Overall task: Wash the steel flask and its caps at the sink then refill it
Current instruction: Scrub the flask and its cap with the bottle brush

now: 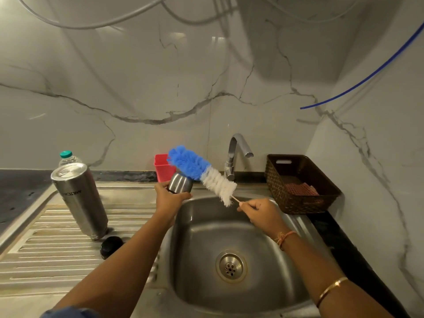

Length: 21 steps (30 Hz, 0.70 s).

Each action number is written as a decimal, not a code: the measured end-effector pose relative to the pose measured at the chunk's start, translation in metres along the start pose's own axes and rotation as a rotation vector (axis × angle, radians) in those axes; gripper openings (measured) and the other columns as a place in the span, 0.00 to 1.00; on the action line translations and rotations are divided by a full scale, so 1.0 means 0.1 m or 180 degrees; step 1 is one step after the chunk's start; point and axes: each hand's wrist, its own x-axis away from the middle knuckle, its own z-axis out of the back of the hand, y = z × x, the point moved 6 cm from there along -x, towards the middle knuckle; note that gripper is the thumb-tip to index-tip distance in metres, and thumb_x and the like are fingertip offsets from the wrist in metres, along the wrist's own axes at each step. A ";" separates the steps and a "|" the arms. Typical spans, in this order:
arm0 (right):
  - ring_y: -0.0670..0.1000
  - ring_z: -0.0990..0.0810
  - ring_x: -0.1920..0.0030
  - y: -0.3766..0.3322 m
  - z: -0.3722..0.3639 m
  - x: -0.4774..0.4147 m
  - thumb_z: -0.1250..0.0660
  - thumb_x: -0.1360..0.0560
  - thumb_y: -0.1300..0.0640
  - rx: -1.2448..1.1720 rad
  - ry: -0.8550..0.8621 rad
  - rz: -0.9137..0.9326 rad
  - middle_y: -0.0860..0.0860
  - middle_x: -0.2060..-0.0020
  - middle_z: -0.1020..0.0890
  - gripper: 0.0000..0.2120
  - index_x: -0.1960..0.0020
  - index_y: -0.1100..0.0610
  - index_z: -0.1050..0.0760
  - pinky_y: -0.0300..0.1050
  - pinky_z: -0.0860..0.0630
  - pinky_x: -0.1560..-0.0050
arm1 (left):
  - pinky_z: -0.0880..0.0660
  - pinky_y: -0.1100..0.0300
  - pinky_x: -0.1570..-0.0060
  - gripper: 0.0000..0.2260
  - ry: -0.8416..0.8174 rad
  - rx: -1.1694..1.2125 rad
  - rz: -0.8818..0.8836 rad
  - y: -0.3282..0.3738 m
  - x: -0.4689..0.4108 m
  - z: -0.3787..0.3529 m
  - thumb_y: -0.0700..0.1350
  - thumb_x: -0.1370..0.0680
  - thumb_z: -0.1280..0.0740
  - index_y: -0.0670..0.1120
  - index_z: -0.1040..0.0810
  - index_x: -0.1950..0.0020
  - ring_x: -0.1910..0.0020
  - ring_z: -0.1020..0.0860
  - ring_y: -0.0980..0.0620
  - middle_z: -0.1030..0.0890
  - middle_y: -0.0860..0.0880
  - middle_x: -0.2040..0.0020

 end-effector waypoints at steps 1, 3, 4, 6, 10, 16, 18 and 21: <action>0.42 0.34 0.79 -0.01 -0.02 0.03 0.36 0.23 0.57 -0.0076 -0.0053 0.0042 0.45 0.81 0.31 0.11 0.57 0.62 0.17 0.31 0.40 0.77 | 0.28 0.61 0.60 0.31 0.0029 0.0002 0.0036 -0.02 -0.01 0.03 0.32 0.32 0.26 0.46 0.39 0.37 0.53 0.25 0.50 0.28 0.47 0.47; 0.42 0.36 0.79 -0.03 -0.09 0.02 0.36 0.23 0.57 -0.0071 -0.0142 0.0107 0.48 0.78 0.30 0.12 0.56 0.65 0.18 0.31 0.41 0.76 | 0.27 0.57 0.56 0.31 -0.0053 -0.0146 -0.0017 -0.03 0.01 0.03 0.32 0.32 0.26 0.46 0.39 0.36 0.50 0.25 0.48 0.29 0.46 0.45; 0.42 0.36 0.79 -0.04 -0.11 -0.01 0.36 0.23 0.56 -0.0047 -0.0135 0.0106 0.50 0.77 0.31 0.14 0.56 0.66 0.19 0.31 0.41 0.76 | 0.26 0.57 0.55 0.31 -0.0168 -0.0291 -0.0111 -0.04 0.03 -0.01 0.32 0.32 0.26 0.47 0.39 0.37 0.50 0.25 0.49 0.28 0.47 0.45; 0.42 0.37 0.79 -0.02 -0.12 -0.07 0.37 0.22 0.56 -0.0051 -0.0028 0.0027 0.51 0.77 0.31 0.15 0.56 0.68 0.20 0.32 0.41 0.77 | 0.25 0.57 0.55 0.31 -0.0339 -0.0544 -0.0329 -0.04 0.06 -0.08 0.32 0.33 0.25 0.48 0.38 0.39 0.52 0.25 0.51 0.27 0.47 0.46; 0.48 0.31 0.71 0.12 -0.11 -0.07 0.37 0.23 0.55 0.0027 0.0044 -0.0069 0.61 0.71 0.23 0.16 0.56 0.68 0.21 0.39 0.36 0.70 | 0.26 0.60 0.60 0.31 -0.0166 -0.0213 -0.0178 -0.03 0.03 -0.06 0.34 0.34 0.24 0.47 0.38 0.39 0.56 0.24 0.54 0.27 0.48 0.48; 0.47 0.32 0.71 0.17 -0.17 0.01 0.36 0.23 0.55 -0.0175 -0.0084 0.0027 0.58 0.73 0.26 0.14 0.59 0.64 0.19 0.42 0.36 0.68 | 0.27 0.61 0.62 0.31 -0.0162 -0.0296 -0.0115 -0.09 -0.02 0.02 0.33 0.32 0.25 0.46 0.38 0.38 0.53 0.24 0.50 0.28 0.47 0.46; 0.46 0.34 0.73 0.12 -0.19 -0.02 0.36 0.23 0.55 -0.0152 -0.0069 0.0110 0.53 0.75 0.29 0.14 0.59 0.65 0.20 0.41 0.37 0.70 | 0.24 0.57 0.55 0.31 -0.0451 -0.0970 -0.0523 -0.09 -0.03 -0.05 0.32 0.34 0.25 0.47 0.37 0.38 0.46 0.23 0.47 0.26 0.47 0.45; 0.46 0.34 0.73 0.15 -0.16 -0.07 0.37 0.23 0.56 -0.0077 0.0046 0.0023 0.53 0.75 0.28 0.14 0.58 0.66 0.20 0.40 0.38 0.71 | 0.24 0.61 0.56 0.30 -0.0476 -0.1192 -0.0788 -0.03 0.02 -0.11 0.33 0.35 0.24 0.47 0.36 0.41 0.50 0.23 0.51 0.25 0.49 0.47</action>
